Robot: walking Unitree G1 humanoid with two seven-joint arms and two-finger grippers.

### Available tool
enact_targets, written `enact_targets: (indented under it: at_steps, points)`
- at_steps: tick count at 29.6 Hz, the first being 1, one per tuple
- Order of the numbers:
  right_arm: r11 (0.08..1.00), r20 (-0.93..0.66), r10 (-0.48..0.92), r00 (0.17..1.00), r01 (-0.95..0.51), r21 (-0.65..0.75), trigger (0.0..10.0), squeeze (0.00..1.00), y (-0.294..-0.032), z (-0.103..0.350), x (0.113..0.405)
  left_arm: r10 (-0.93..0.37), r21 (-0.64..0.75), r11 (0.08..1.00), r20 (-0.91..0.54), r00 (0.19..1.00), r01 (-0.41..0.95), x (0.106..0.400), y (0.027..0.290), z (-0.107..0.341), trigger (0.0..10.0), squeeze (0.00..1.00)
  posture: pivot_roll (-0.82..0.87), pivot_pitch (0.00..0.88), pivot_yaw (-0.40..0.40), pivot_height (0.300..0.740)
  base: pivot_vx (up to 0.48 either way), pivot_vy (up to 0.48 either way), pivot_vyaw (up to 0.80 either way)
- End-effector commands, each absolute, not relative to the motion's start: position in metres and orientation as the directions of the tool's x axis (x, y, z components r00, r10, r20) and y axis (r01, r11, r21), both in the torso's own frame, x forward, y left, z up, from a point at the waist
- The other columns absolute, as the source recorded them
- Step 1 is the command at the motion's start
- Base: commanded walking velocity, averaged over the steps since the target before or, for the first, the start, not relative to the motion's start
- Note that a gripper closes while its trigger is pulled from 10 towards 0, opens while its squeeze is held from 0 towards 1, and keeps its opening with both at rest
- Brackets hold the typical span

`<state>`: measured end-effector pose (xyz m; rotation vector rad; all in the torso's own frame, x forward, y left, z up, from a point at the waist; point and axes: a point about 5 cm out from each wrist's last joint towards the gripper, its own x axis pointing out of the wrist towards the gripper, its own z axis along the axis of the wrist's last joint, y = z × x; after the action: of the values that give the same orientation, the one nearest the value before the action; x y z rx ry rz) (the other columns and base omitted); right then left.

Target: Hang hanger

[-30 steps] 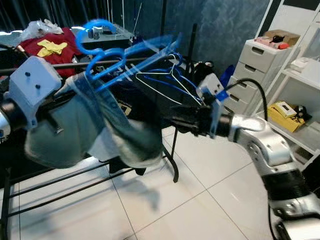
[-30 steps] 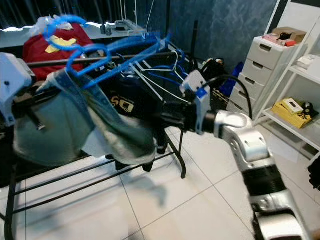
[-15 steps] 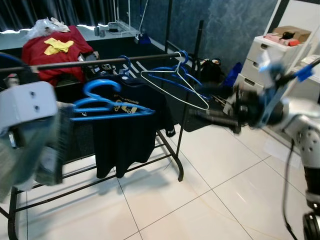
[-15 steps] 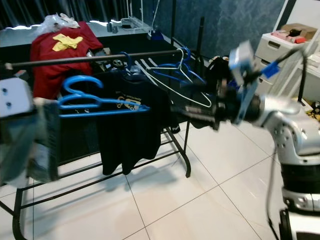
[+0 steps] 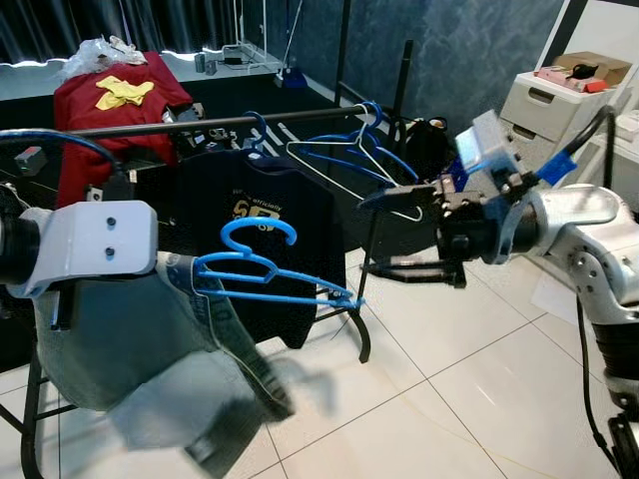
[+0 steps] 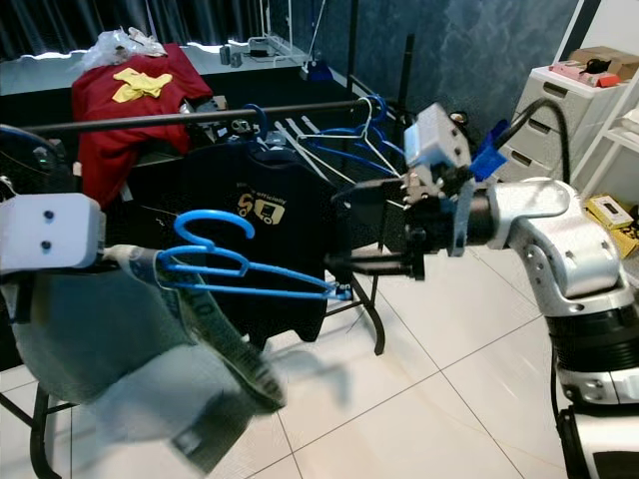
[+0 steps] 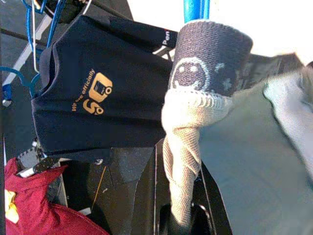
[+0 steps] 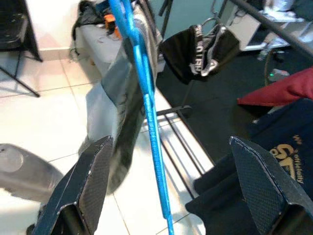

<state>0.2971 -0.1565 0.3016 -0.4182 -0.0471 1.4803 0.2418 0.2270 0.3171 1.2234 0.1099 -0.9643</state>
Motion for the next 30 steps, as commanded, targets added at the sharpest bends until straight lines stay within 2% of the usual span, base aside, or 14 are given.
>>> enact_targets:
  at_steps: [1,6,22,23,25,30]
  points:
    - [-0.053,-0.253,0.967,0.029,-0.948,-0.314,10.0,0.0,-0.143,0.304,0.294,-0.595,0.711,-0.01,-0.569,0.567,0.703,0.241,0.215,0.311,10.0,0.0,-0.03,0.0,-0.029,0.74,0.0,0.0,0.0]
    - [-0.115,-0.27,0.962,-0.025,-0.94,-0.322,10.0,0.0,-0.129,0.302,0.295,-0.619,0.683,-0.012,-0.579,0.531,0.73,0.239,0.204,0.307,10.0,0.0,-0.02,0.0,-0.031,0.74,0.0,0.0,0.0]
    - [-0.066,-0.304,0.951,0.056,-0.924,-0.376,10.0,0.0,-0.108,0.285,0.313,-0.697,0.649,-0.015,-0.553,0.457,0.761,0.234,0.182,0.316,10.0,0.0,-0.02,0.0,-0.034,0.74,0.0,0.0,0.0]
    - [-0.044,-0.298,0.951,0.078,-0.923,-0.383,0.4,0.0,-0.107,0.285,0.316,-0.712,0.646,-0.013,-0.542,0.447,0.764,0.233,0.179,0.319,10.0,0.0,-0.02,0.0,-0.035,0.74,0.0,0.0,0.0]
    - [-0.032,-0.293,0.952,0.091,-0.921,-0.388,0.0,0.0,-0.106,0.285,0.318,-0.729,0.64,-0.009,-0.53,0.433,0.768,0.231,0.175,0.321,10.0,0.0,-0.01,0.0,-0.036,0.74,0.0,0.0,0.0]
    - [-0.026,-0.273,0.958,0.086,-0.923,-0.385,0.0,0.0,-0.102,0.284,0.319,-0.76,0.644,-0.026,-0.509,0.403,0.765,0.227,0.166,0.327,10.0,0.0,-0.02,0.0,-0.035,0.74,0.0,0.0,0.0]
